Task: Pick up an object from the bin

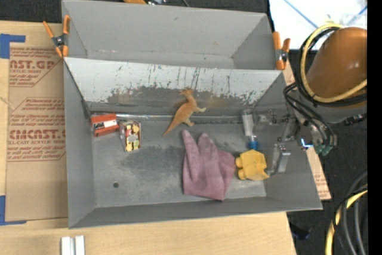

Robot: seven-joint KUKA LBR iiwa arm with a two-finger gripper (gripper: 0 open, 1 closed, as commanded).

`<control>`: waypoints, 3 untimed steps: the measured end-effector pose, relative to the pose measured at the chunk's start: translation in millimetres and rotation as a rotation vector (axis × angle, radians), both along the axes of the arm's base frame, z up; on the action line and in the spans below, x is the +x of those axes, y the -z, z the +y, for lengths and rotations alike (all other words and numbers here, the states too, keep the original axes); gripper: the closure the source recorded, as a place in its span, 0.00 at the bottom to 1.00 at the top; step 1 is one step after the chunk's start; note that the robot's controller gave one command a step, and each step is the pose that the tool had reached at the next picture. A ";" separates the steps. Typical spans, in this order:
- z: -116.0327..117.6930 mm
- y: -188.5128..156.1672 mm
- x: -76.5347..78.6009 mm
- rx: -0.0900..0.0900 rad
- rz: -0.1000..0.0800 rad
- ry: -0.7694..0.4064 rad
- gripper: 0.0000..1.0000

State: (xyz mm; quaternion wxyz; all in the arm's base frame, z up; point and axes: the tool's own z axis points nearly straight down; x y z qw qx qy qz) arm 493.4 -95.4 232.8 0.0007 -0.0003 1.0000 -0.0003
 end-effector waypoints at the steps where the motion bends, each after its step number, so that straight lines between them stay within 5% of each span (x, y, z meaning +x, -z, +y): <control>1: 0.0 0.0 0.0 0.000 0.000 0.000 0.00; 2: 21.9 2.0 58.5 -0.001 -0.006 -0.257 0.00; 3: 33.7 65.5 1.8 -0.001 -0.002 -0.524 0.00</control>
Offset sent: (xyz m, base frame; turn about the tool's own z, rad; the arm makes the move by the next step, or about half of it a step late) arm 0.0594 0.0218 -0.0023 -0.2688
